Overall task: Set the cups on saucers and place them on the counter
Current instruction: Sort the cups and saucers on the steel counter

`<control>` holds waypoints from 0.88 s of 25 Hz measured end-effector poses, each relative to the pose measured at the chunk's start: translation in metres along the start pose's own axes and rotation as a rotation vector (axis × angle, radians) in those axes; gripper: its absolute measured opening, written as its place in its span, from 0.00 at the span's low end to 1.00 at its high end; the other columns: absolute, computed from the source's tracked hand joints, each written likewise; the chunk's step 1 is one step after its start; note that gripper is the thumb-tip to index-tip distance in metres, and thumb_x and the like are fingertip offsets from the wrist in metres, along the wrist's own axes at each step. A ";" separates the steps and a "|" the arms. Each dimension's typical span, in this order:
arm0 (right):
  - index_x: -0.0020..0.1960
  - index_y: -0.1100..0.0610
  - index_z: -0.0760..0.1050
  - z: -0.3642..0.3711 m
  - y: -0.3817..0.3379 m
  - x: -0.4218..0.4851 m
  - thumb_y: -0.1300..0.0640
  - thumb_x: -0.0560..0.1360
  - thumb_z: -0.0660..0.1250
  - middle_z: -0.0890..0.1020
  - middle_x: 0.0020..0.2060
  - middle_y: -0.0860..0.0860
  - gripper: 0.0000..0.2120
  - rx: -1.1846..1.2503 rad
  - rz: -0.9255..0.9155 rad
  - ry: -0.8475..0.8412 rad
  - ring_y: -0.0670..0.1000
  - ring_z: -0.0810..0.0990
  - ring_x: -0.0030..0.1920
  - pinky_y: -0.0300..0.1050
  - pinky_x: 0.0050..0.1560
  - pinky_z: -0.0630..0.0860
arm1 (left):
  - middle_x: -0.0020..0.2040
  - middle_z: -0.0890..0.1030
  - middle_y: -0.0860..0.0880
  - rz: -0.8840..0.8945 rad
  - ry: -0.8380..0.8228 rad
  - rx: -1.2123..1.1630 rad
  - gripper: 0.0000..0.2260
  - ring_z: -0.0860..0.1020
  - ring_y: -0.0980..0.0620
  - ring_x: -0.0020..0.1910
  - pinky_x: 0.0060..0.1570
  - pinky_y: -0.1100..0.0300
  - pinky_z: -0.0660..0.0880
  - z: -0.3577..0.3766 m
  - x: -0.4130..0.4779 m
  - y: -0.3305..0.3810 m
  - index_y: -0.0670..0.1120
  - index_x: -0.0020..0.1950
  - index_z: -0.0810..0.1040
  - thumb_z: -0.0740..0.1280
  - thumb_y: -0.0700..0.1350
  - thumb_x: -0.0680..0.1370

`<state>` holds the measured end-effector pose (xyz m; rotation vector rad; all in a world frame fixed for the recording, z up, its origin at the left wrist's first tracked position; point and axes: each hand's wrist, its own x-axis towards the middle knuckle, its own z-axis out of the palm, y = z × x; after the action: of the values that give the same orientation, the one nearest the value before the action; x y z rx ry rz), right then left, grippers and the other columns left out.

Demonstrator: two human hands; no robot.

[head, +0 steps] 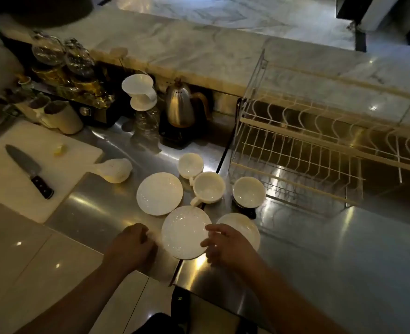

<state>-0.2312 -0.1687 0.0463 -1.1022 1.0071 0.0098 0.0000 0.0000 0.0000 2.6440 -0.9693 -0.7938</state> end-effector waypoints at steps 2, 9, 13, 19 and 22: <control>0.62 0.49 0.76 0.013 -0.010 0.024 0.58 0.79 0.68 0.88 0.47 0.53 0.12 0.092 0.013 0.001 0.53 0.88 0.38 0.54 0.44 0.85 | 0.54 0.83 0.43 0.008 0.118 0.013 0.12 0.81 0.43 0.51 0.53 0.46 0.80 -0.001 0.014 -0.018 0.46 0.58 0.79 0.66 0.53 0.81; 0.63 0.48 0.75 0.046 -0.028 0.078 0.50 0.81 0.67 0.87 0.51 0.54 0.11 0.422 0.148 0.129 0.58 0.88 0.45 0.49 0.39 0.85 | 0.85 0.52 0.43 -0.115 0.157 0.185 0.37 0.49 0.39 0.83 0.77 0.31 0.52 0.020 0.051 -0.060 0.53 0.83 0.55 0.53 0.70 0.78; 0.54 0.44 0.75 0.053 -0.019 0.093 0.52 0.82 0.65 0.89 0.47 0.51 0.04 0.572 0.165 0.082 0.56 0.89 0.46 0.52 0.41 0.85 | 0.86 0.48 0.46 -0.154 0.259 0.204 0.37 0.44 0.42 0.84 0.78 0.31 0.44 0.043 0.059 -0.059 0.56 0.84 0.49 0.48 0.71 0.78; 0.62 0.52 0.74 0.054 -0.019 0.102 0.54 0.82 0.64 0.87 0.53 0.59 0.09 0.744 0.197 0.042 0.59 0.88 0.47 0.52 0.44 0.84 | 0.86 0.50 0.46 -0.178 0.294 0.232 0.38 0.45 0.42 0.84 0.79 0.32 0.47 0.047 0.062 -0.064 0.56 0.84 0.50 0.48 0.72 0.77; 0.61 0.52 0.75 0.048 -0.015 0.098 0.54 0.82 0.65 0.88 0.51 0.59 0.08 0.689 0.176 0.097 0.59 0.88 0.48 0.53 0.44 0.85 | 0.86 0.48 0.46 -0.188 0.269 0.229 0.39 0.43 0.42 0.84 0.80 0.32 0.46 0.043 0.061 -0.058 0.55 0.84 0.49 0.48 0.71 0.77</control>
<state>-0.1352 -0.1851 -0.0049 -0.3867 1.0770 -0.2356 0.0461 0.0042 -0.0822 2.9733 -0.7904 -0.3626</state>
